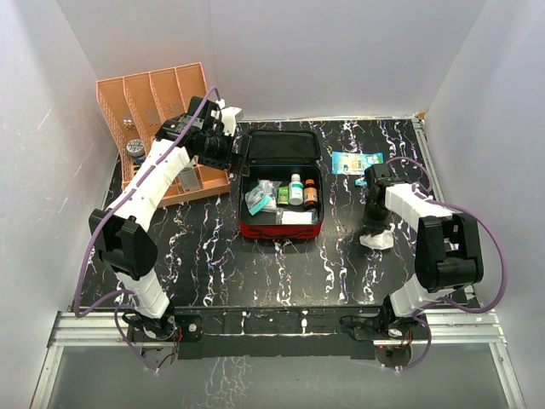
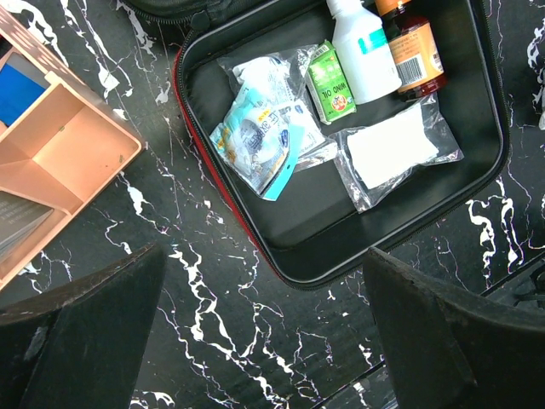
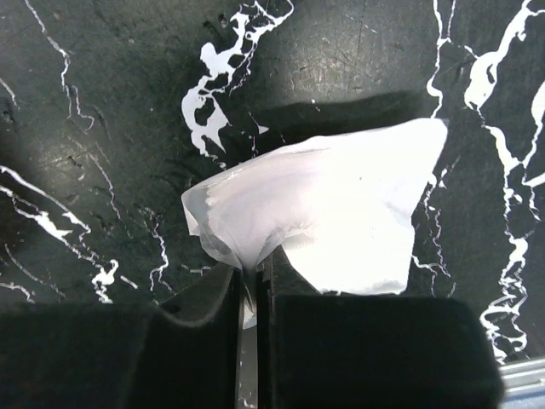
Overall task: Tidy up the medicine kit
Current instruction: Pick up the medical item at the center of the board, then place the medical item at the medicine box.
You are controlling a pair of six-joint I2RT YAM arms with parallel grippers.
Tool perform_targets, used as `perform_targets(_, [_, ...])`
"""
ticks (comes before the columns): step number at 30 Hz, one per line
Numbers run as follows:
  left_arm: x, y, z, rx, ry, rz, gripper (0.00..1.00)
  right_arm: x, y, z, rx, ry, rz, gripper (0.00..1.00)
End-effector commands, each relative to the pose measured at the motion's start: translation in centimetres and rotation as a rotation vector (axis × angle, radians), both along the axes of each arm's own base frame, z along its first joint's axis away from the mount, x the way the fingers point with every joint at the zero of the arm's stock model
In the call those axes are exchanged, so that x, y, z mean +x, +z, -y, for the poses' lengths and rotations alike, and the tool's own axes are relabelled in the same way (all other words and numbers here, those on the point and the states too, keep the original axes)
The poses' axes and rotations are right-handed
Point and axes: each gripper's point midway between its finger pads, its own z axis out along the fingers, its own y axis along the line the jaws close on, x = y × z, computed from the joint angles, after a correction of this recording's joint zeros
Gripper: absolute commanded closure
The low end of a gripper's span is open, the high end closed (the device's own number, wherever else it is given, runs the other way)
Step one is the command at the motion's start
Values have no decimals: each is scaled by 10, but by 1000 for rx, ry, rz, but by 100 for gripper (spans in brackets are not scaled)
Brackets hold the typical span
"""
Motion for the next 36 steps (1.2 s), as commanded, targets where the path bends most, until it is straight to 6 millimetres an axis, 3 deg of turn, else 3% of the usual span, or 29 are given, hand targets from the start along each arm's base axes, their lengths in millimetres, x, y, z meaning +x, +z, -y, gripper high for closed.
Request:
perform_targets(1, [-6, 14, 2, -21, -14, 14, 1, 32, 50, -2, 4, 21, 125, 100])
perform_targets(6, [-3, 12, 1, -9, -4, 14, 1, 73, 113, -33, 1, 151, 231, 100])
perform_targets(8, [-2, 12, 0, -6, -1, 15, 1, 87, 126, -51, -32, 234, 235, 100])
perform_targets(12, [-1, 12, -1, 0, 10, 19, 1, 122, 172, -118, -37, 476, 392, 100])
perform_targets(15, [-3, 10, -4, 9, 27, 9, 1, 132, 193, -174, -59, 701, 503, 100])
perform_targets(19, [-9, 6, -12, 16, 54, 3, 1, 128, 178, -218, -15, 896, 496, 100])
perform_targets(24, [-14, 1, -28, 42, 98, 4, 1, 103, 178, -261, 84, 1120, 546, 100])
perform_targets(27, [-14, -1, -36, 51, 121, 4, 1, 88, 166, -275, 124, 1224, 535, 100])
perform_targets(28, [-13, -1, -38, 51, 127, 7, 1, 83, 173, -277, 137, 1251, 559, 100])
perform_targets(34, [-8, -2, -53, 71, 181, 17, 1, 67, 159, -295, 190, 1393, 546, 100])
perform_targets(36, [-6, -3, -63, 74, 232, 11, 1, 65, 145, -304, 209, 1434, 525, 100])
